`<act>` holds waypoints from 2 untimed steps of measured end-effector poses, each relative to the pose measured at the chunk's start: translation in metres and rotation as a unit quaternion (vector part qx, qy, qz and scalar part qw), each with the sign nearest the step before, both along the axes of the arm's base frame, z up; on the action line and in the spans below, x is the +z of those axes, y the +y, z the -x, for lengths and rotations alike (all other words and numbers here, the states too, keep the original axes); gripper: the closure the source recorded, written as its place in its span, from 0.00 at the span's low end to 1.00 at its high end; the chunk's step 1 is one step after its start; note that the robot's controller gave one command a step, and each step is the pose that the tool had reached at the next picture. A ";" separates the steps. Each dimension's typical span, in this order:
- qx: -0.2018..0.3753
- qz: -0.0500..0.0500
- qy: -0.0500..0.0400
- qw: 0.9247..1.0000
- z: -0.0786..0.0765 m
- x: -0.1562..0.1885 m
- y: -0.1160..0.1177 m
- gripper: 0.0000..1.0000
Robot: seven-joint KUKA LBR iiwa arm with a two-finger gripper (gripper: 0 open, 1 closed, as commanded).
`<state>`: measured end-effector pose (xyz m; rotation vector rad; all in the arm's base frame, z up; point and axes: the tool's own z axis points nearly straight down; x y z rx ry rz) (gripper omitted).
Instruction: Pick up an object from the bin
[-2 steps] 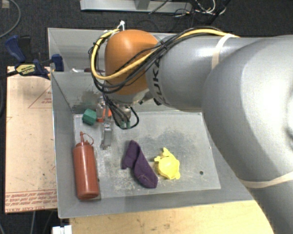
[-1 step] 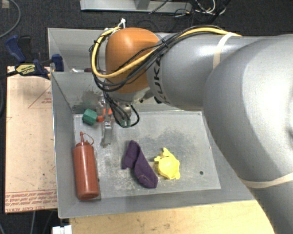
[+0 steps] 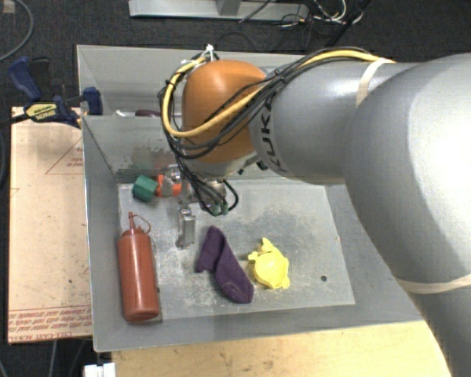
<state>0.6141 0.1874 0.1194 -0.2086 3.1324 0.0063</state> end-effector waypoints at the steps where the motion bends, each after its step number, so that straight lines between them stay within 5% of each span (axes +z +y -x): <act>1: 0.044 0.002 0.002 0.999 0.006 0.002 -0.026 0.00; 2: 0.007 -0.001 -0.003 1.000 0.012 -0.026 -0.048 0.00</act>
Offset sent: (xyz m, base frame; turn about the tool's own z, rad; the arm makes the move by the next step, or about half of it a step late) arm -0.0180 -0.0629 -0.0494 -0.0319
